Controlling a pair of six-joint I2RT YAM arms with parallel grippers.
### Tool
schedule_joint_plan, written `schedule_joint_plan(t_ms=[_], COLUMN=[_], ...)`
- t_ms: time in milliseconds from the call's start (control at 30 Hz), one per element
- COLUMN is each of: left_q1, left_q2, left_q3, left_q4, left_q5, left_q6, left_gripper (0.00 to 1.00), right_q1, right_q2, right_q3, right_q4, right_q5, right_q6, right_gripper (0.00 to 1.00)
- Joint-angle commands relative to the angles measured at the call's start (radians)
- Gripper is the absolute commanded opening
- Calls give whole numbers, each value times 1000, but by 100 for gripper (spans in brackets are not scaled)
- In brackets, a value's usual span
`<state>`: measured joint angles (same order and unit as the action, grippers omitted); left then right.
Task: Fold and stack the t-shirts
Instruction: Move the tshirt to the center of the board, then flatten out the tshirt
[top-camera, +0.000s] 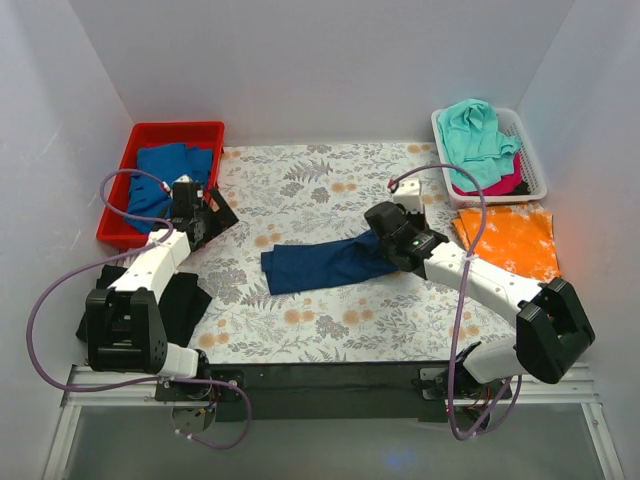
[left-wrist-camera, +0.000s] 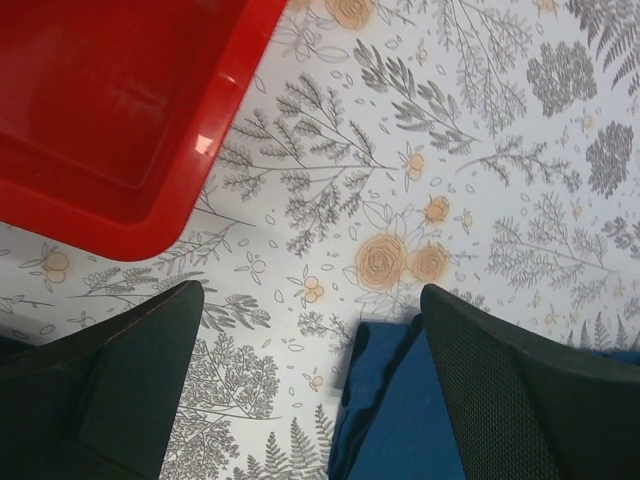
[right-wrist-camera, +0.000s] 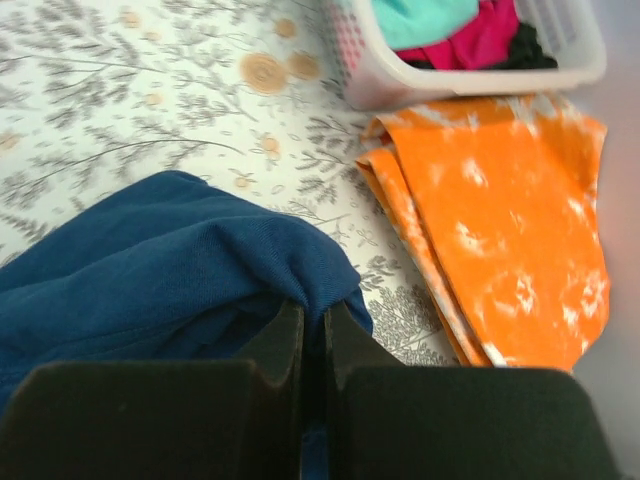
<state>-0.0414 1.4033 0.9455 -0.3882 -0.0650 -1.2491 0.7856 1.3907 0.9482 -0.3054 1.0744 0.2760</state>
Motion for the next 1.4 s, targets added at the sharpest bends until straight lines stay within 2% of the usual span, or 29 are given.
schedule_joint_plan(t_ms=[0,133,267,433,600,900,1167,1367], left_q1=[-21,-86,-198,-276,-279,-304,-314,-327], left_q2=[-50,-26,43,147,197,302,324,347], left_q3=[-14,-27,2,53,61,110,110,114], left_q4=[14,51,66,83,104,140,124,107], left_q5=[119,180,165,134,189,252,235,232], left_q6=[52,85,73,34,34,37,36,40], left_gripper=[89,85,69,57,55,43,41,30], right_q1=[-78,-123,-134,-140,-144,-164,-172,-175], right_q2=[-32,39,83,142,162,183,192,206], right_q3=[52,72,83,98,96,104,107,118], right_q4=[-158,-199,-213,-221,-222,-224,-232,-241], right_q5=[-31,-97,-154,-214,-238,-268,-281,-287], right_q6=[236,281,311,316,316,308,318,324], right_gripper=[1,1,1,1,1,1,1,1])
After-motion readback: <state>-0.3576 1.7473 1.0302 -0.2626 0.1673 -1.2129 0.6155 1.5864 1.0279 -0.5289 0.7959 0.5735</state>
